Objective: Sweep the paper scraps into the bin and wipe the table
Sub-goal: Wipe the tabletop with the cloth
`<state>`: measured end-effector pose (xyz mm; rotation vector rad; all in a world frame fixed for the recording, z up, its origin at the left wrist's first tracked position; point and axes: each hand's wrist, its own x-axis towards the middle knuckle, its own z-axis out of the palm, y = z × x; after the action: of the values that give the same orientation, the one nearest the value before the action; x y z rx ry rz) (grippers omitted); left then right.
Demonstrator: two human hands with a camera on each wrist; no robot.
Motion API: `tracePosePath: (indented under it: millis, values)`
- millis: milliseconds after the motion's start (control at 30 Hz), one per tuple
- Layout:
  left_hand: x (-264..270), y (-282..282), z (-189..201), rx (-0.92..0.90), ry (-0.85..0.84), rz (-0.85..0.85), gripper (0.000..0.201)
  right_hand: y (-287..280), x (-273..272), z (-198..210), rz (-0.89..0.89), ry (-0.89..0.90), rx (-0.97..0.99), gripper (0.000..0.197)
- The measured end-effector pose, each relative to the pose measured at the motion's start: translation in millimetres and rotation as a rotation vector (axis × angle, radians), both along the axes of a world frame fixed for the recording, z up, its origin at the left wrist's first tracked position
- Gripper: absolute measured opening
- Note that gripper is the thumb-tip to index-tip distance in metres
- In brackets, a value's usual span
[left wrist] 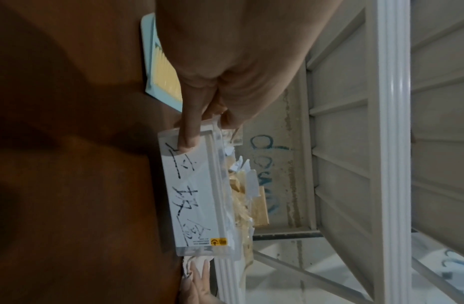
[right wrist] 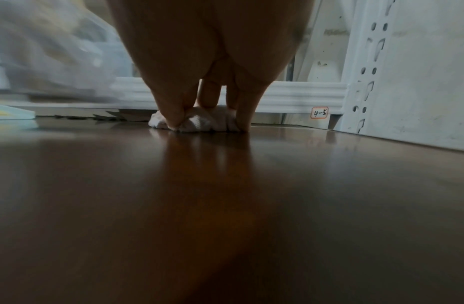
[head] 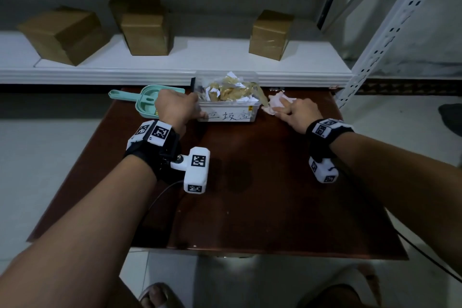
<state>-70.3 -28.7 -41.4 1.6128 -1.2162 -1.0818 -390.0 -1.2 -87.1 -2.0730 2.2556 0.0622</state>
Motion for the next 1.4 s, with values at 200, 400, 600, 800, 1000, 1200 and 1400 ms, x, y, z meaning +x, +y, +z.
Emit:
tracePosePath:
  millis: [200, 400, 600, 800, 1000, 1200, 1400]
  values:
    - [12, -1, 8, 0.012, 0.043, -0.026, 0.031, -29, 2, -1, -0.058, 0.066, 0.003, 0.050]
    - [19, -2, 16, -0.024, 0.135, 0.027, 0.030, -47, 6, -7, -0.101, 0.035, -0.008, 0.050]
    - [20, 2, 24, -0.036, 0.220, 0.017, 0.017, -41, 8, -2, -0.055, 0.052, 0.075, 0.048]
    - [15, 2, 25, -0.024, 0.242, 0.027, 0.028, -25, 14, 4, -0.068, -0.090, 0.066, 0.038]
    - [8, 3, 20, -0.030, 0.203, 0.032, 0.030, 8, 23, 2, 0.005, -0.194, 0.025, 0.031]
    - [1, 3, 15, -0.010, 0.202, 0.041, 0.030, 59, 41, 2, 0.128, -0.170, 0.019, 0.032]
    - [-10, 5, 3, 0.038, 0.187, -0.021, 0.032, 116, 63, 7, 0.251, -0.221, 0.064, 0.027]
